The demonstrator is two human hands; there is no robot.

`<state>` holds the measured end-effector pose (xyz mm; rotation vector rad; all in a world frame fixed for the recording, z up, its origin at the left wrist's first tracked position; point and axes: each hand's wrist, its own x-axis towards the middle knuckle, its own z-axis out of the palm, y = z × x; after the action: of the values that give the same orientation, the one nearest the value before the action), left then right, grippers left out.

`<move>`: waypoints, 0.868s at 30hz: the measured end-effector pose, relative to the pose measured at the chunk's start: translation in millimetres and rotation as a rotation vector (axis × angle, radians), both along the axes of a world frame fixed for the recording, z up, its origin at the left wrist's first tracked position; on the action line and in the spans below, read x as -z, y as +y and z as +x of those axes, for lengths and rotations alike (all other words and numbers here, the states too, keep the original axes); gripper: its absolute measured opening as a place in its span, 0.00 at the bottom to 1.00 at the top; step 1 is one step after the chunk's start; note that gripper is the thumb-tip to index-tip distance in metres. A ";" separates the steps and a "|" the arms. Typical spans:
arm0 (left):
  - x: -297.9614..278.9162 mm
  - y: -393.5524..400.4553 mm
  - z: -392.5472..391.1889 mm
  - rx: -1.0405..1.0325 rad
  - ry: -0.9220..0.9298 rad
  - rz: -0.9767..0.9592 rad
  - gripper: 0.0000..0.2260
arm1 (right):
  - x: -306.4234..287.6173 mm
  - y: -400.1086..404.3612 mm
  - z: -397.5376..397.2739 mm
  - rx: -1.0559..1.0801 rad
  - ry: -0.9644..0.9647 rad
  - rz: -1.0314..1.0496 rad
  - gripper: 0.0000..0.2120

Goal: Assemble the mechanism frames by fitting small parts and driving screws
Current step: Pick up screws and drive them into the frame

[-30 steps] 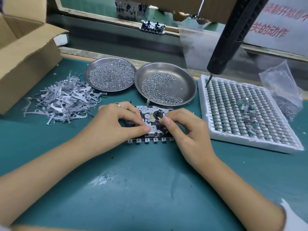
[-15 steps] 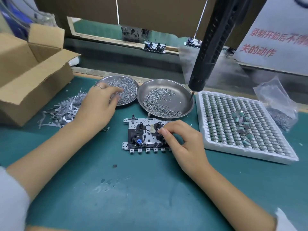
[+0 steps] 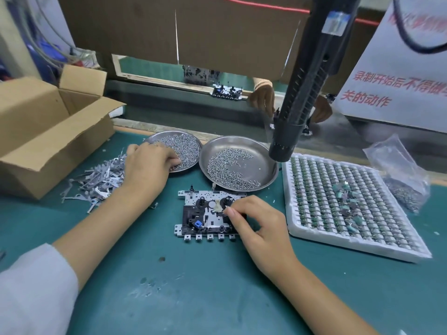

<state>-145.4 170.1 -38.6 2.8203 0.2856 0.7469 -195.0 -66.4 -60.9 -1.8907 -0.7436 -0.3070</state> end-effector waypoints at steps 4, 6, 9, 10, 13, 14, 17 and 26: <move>0.5 1.7 -1.2 -0.009 -0.047 0.032 0.08 | -0.4 0.3 -0.1 0.001 0.006 -0.003 0.08; 0.8 1.5 -1.6 -0.018 -0.055 0.060 0.09 | -0.4 0.3 -0.3 -0.001 0.010 -0.003 0.09; -0.3 1.0 -1.3 -0.042 -0.046 0.104 0.12 | -1.2 0.5 -0.6 0.001 0.014 -0.009 0.09; -1.2 0.7 -1.8 -0.049 -0.024 0.097 0.12 | -1.6 0.5 -0.8 0.001 0.018 -0.011 0.09; -5.0 -3.3 -5.5 -0.006 -0.006 -0.054 0.10 | -2.4 0.3 -1.0 0.002 0.019 -0.004 0.09; -7.2 -6.0 -8.5 0.038 -0.036 -0.153 0.08 | -2.2 0.1 -1.1 0.004 0.017 0.000 0.09; -13.7 -20.9 -27.4 0.213 -0.137 -0.439 0.04 | -1.5 -0.9 -0.5 0.019 0.004 0.009 0.09; 5.7 -60.1 -69.2 0.486 -0.262 -0.681 0.03 | -23.8 1.7 28.8 0.241 -0.146 -0.192 0.07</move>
<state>-214.6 110.1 -44.3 2.0041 -0.1635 0.7169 -166.1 -64.8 -37.1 -2.1632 -0.6601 -0.5468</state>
